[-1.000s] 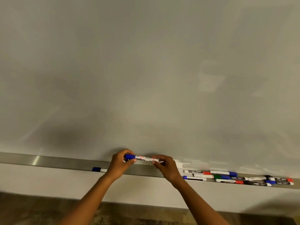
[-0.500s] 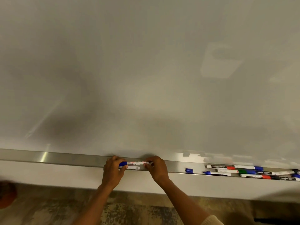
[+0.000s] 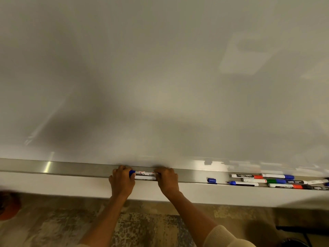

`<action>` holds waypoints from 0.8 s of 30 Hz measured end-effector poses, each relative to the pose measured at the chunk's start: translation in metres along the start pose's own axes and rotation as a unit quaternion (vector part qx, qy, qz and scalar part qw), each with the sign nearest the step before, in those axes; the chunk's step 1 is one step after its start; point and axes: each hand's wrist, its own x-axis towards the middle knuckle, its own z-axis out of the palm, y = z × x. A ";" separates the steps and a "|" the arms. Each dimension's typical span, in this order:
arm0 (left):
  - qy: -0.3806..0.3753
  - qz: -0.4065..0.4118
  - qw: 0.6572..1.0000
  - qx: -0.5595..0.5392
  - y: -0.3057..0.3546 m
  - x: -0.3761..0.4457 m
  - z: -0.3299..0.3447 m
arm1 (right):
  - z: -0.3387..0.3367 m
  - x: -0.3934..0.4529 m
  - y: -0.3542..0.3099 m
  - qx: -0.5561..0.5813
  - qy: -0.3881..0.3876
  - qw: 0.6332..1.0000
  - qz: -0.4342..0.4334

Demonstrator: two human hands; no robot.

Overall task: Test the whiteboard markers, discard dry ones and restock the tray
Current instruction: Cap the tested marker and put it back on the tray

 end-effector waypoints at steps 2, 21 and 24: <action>0.005 0.008 1.000 0.020 -0.001 -0.002 0.002 | 0.001 -0.002 0.002 0.002 0.000 1.000 -0.012; 0.006 0.127 0.992 -0.017 0.113 -0.056 0.037 | -0.105 -0.078 0.148 0.000 0.109 0.991 0.076; -0.008 0.157 0.987 -0.039 0.145 -0.065 0.048 | -0.127 -0.088 0.177 -0.014 0.111 0.989 0.095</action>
